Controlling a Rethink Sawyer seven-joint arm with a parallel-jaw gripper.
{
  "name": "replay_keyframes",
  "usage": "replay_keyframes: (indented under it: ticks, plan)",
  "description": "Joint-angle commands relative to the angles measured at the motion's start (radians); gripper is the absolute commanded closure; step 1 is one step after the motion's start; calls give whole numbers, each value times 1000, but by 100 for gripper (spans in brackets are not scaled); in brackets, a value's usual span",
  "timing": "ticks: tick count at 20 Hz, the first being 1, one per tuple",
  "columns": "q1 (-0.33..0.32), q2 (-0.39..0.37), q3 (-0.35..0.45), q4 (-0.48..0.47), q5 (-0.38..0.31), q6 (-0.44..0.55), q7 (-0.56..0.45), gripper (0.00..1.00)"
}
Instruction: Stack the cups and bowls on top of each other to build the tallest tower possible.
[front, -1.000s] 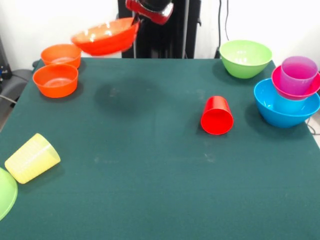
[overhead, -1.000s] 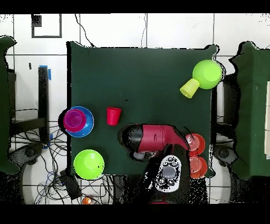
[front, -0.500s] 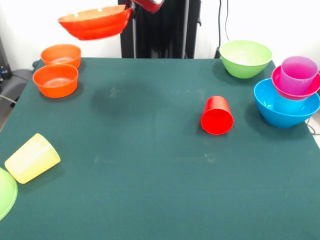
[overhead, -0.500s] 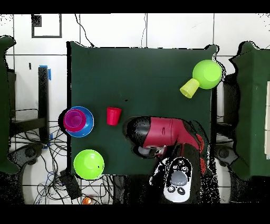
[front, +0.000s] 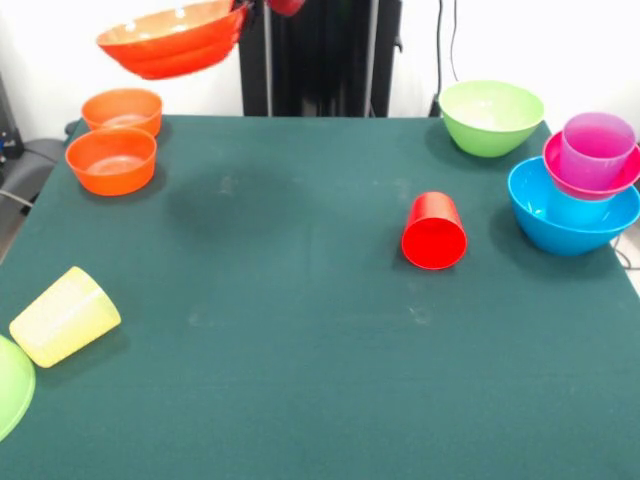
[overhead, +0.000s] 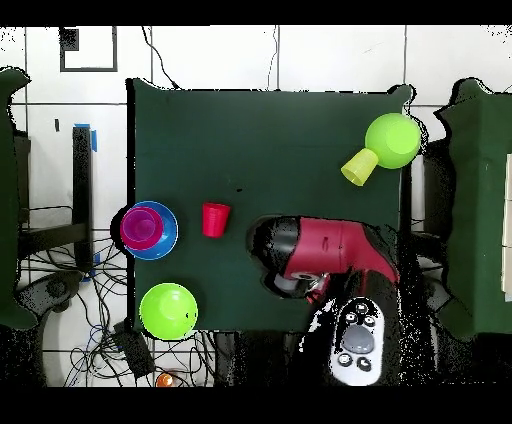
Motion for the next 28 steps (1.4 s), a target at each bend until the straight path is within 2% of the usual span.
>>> replay_keyframes:
  ticks: [1, 5, 12, 16, 21, 28]
  plan:
    - [-124, 84, 90, 51, -162, -119, -230, 100]
    - [-199, 149, 128, 65, -206, -230, -214, 100]
    - [-233, 190, 156, 64, -271, -274, -179, 100]
    - [-241, 198, 185, 85, -247, -250, -162, 100]
    - [-233, 250, 212, 57, -222, -206, -141, 100]
    - [-229, 241, 236, 36, -219, -140, -164, 100]
